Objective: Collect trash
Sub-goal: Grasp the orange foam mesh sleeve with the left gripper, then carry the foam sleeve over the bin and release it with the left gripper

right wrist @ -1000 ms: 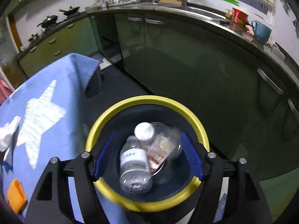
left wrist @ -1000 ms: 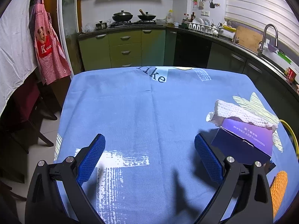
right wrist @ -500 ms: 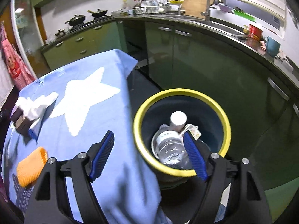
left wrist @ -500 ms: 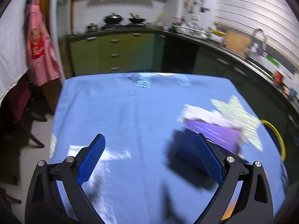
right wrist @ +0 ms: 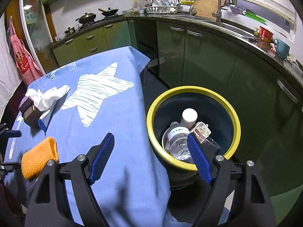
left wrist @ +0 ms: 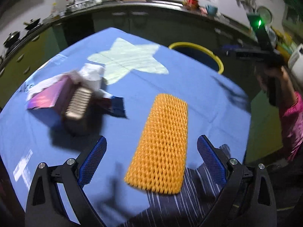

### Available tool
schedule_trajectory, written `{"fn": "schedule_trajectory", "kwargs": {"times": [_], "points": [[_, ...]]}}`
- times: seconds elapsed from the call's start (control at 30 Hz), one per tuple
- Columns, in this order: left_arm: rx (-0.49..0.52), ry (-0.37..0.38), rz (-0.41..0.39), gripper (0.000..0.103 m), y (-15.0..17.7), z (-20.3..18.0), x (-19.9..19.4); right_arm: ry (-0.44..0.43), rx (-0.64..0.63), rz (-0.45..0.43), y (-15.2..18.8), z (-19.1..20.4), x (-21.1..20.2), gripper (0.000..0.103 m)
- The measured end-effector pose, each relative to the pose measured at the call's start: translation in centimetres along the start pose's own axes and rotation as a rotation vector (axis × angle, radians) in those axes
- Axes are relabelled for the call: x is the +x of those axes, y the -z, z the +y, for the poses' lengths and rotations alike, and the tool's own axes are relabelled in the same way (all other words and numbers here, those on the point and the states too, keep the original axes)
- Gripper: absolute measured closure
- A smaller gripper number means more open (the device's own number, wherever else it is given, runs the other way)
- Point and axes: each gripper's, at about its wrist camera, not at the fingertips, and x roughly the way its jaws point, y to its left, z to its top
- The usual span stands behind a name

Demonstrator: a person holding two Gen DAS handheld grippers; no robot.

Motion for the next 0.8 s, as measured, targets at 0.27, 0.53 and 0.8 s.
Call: {"fn": "schedule_trajectory", "kwargs": {"times": [0.27,0.53,0.8], "points": [[0.061,0.055,0.108,0.027,0.2,-0.6,3.7,0.004,0.011,0.012,0.3,-0.7,0.3,0.028],[0.042,0.061,0.107,0.052,0.2,0.0,3.4,-0.017,0.004,0.016,0.2,-0.3,0.7,0.028],[0.007,0.084,0.063,0.087,-0.7,0.0,1.1,-0.024,0.004,0.011,0.3,-0.3,0.4,0.028]]}}
